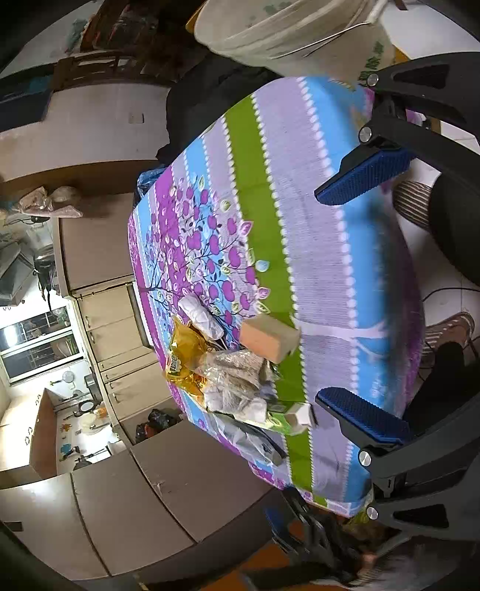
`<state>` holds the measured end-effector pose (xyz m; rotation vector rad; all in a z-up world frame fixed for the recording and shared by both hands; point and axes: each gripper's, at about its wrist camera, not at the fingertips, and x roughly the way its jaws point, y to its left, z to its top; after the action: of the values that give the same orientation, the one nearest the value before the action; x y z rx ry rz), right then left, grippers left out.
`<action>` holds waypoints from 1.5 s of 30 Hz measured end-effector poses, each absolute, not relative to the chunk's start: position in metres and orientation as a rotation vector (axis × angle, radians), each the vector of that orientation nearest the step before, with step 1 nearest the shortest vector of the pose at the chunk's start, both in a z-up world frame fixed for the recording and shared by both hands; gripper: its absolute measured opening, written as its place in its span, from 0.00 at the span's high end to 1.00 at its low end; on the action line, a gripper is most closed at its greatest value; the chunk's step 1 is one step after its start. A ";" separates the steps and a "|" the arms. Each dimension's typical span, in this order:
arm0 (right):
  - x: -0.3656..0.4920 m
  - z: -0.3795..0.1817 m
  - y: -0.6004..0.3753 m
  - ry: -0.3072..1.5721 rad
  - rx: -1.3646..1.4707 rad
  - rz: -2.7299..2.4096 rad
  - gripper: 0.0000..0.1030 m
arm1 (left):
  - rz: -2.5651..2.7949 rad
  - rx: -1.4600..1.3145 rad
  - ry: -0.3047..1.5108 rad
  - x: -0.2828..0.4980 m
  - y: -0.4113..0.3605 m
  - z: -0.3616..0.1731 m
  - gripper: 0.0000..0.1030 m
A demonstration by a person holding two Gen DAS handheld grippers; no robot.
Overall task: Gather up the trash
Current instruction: 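Grasp the orange sponge with the right gripper while the left gripper grasps the white wrapper packet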
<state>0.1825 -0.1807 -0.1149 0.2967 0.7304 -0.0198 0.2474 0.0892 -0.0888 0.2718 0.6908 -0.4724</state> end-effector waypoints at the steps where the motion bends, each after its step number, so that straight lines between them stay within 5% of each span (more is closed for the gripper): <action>1: 0.189 -0.114 -0.181 0.720 0.294 -0.010 0.05 | -0.489 0.270 0.711 0.260 0.088 -0.093 0.17; 11: 0.247 -0.118 -0.161 0.715 0.196 0.043 0.06 | -0.552 0.315 0.835 0.331 0.089 -0.130 0.27; 17: 0.271 -0.132 -0.134 0.747 0.147 0.038 0.33 | -0.624 0.307 0.847 0.341 0.089 -0.136 0.43; 28: 0.284 -0.155 -0.122 0.801 0.144 -0.040 0.40 | -0.686 0.251 0.857 0.355 0.094 -0.136 0.44; 45: 0.279 -0.161 -0.121 0.793 0.151 -0.039 0.71 | -0.628 0.273 0.842 0.330 0.086 -0.135 0.53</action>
<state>0.2788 -0.1206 -0.1614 0.1508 0.7931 -0.0388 0.3302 0.0864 -0.1353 0.2727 0.8415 -0.6281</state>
